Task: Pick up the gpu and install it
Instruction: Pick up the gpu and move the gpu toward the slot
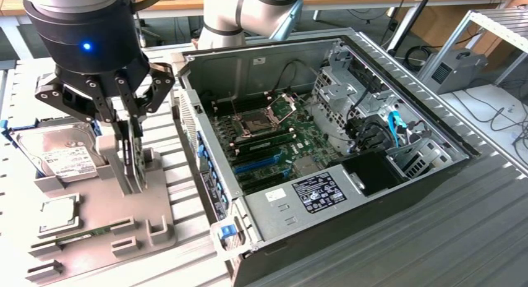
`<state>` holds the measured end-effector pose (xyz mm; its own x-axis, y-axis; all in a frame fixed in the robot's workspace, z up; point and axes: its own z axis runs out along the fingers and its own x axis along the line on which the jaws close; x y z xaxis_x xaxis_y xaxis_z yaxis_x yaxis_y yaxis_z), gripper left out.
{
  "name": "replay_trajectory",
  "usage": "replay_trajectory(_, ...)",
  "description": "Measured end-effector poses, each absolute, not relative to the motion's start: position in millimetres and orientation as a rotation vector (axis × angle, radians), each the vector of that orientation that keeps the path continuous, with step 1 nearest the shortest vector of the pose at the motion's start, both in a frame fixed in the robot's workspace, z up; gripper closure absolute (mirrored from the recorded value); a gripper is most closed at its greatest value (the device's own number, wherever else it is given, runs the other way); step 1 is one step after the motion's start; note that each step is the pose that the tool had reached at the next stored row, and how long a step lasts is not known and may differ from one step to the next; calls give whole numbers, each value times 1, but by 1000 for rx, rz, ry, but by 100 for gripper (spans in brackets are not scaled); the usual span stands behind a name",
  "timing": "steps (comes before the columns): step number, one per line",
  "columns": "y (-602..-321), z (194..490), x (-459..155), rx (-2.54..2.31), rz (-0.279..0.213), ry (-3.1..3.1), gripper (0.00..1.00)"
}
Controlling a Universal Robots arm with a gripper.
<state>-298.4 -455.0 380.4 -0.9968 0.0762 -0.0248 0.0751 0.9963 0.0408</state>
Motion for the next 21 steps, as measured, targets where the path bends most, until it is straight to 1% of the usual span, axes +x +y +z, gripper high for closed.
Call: replay_trajectory(21, -455, 389, -298, 118, 62, 3112, 74)
